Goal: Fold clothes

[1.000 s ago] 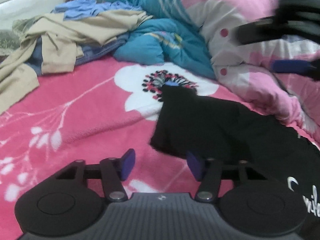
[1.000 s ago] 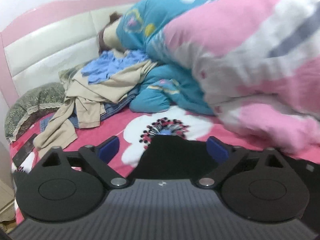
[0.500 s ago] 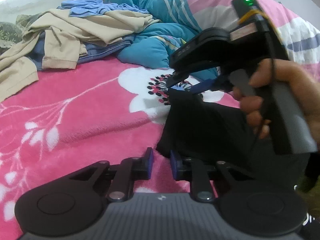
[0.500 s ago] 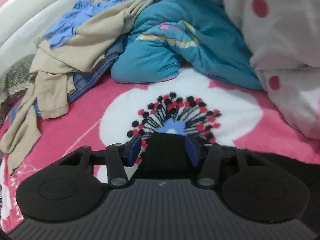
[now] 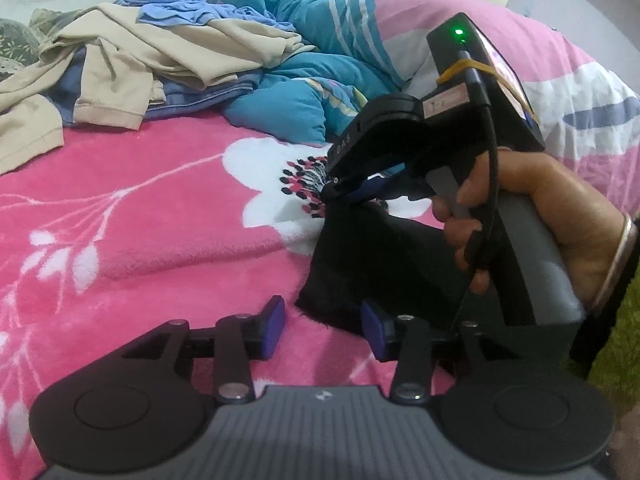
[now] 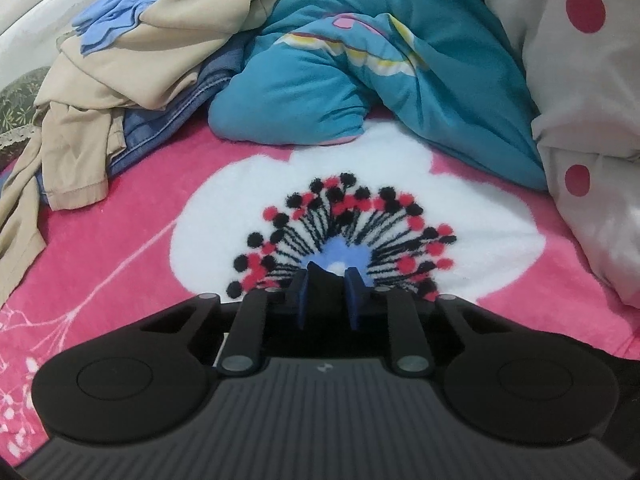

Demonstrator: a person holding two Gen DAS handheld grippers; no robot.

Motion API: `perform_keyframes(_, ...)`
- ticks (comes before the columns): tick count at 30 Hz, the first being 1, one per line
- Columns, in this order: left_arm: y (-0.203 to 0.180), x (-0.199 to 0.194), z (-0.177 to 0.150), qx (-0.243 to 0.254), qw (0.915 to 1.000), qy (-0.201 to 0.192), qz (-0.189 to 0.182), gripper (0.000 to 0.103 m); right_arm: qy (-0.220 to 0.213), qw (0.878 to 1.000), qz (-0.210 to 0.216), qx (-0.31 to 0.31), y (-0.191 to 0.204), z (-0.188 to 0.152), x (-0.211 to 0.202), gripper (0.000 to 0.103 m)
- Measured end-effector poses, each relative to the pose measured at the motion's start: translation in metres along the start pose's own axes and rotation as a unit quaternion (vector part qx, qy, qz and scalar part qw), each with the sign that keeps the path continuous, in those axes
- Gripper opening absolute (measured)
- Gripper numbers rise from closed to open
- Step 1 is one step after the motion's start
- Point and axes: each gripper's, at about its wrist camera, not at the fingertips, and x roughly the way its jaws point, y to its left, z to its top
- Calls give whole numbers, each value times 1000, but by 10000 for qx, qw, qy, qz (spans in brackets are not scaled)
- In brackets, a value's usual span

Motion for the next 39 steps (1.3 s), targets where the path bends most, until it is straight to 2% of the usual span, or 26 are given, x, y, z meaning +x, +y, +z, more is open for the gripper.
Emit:
perform_keyframes(2,1,5,2,-71,10000,11,52,16,-20,10000,-3,4,-1,0,1,14)
perform_keyframes(3,2,7,2,-92,9999,45,54,10,-29,10000,4,11,-2,-1,1,13)
perform_keyframes(6,5,8,3,-141,9999,20,0,6,-77,10000,33,40,-4,0,0,7)
perform_keyframes(10,2,0,4,-75,9999,-120,-43,6,-183,9996,136,137,-10,-1,-7,5)
perform_keyframes(16,-19,-35,15,257,9971,-629,-341,6,-481,9979,310,307,-24,-1,-38,5)
perform_keyframes(22,-50,-54,20,577,9937,-712,-646,6,-873,9931,496,599,-51,-3,-87,5)
perform_keyframes(30,-102,-56,-1,1192,9861,-567,-1004,6,-1259,9884,336,782,-99,-28,-143,5)
perform_keyframes(35,-130,-46,-21,1657,9793,-307,-1126,6,-1308,9877,169,843,-127,-48,-152,5)
perform_keyframes(39,-138,-34,-34,1887,9760,-109,-1078,6,-1214,9882,85,933,-145,-63,-144,5)
